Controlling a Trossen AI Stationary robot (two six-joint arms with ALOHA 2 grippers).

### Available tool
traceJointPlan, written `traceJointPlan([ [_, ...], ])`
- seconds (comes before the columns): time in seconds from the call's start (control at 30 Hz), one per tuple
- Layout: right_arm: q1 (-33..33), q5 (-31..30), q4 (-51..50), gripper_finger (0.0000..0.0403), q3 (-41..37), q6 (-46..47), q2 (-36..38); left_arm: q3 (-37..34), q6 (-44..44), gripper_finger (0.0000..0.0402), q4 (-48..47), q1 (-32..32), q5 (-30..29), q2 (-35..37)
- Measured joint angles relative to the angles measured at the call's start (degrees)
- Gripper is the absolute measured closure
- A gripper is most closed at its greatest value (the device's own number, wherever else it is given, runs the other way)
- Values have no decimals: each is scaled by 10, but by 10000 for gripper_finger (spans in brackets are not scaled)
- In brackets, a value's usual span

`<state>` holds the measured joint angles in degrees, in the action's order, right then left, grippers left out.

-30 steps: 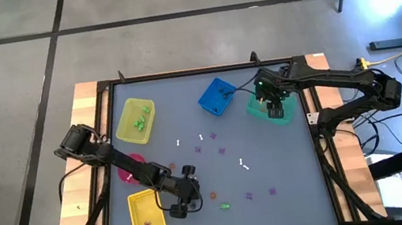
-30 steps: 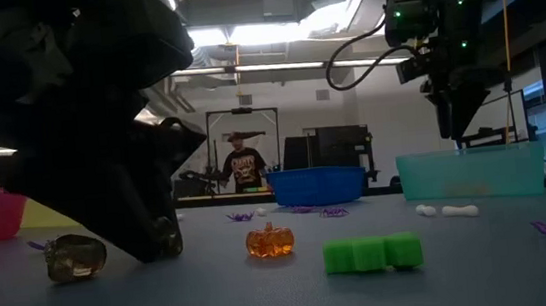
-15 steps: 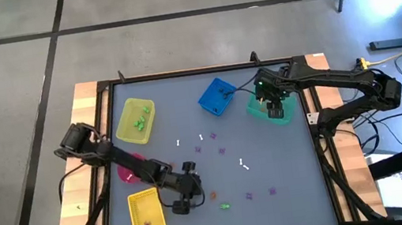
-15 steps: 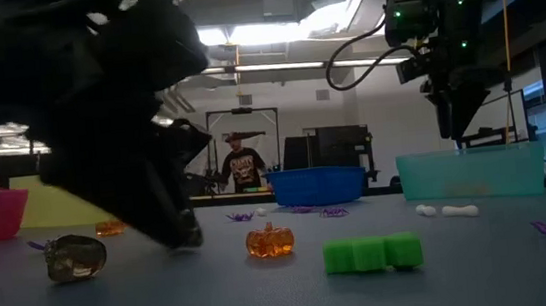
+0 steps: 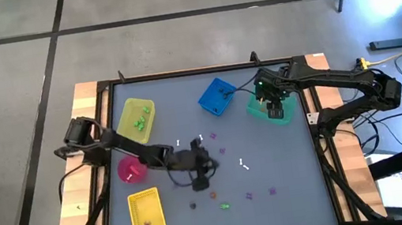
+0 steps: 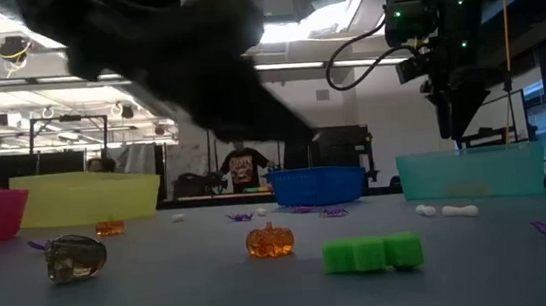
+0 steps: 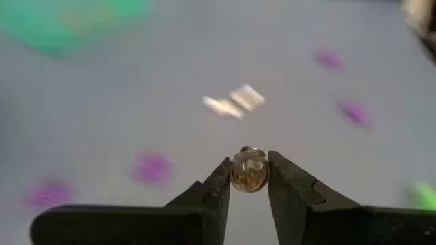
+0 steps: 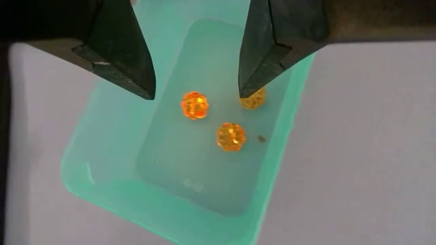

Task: Sort Halloween decoration
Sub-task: Put the black skull toy into the blue basket

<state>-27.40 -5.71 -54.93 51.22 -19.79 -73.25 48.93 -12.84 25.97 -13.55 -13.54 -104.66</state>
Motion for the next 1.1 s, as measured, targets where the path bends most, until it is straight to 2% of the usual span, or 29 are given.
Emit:
traceJointPlan([
  [0.13, 0, 32, 0, 194, 0, 0, 0, 0, 55, 337, 96, 54, -65, 0],
  [0.37, 0, 53, 13, 194, 0, 0, 0, 0, 130, 337, 245, 163, -68, 0],
  [0.53, 0, 53, 34, 194, 0, 0, 0, 0, 118, 337, 249, 235, -43, 0],
  [0.7, 0, 53, 50, 194, 0, 0, 0, 0, 113, 337, 229, 279, -18, 0],
  [1.1, 0, 53, 56, 194, 0, 0, 0, 0, 100, 337, 226, 289, -4, -45],
])
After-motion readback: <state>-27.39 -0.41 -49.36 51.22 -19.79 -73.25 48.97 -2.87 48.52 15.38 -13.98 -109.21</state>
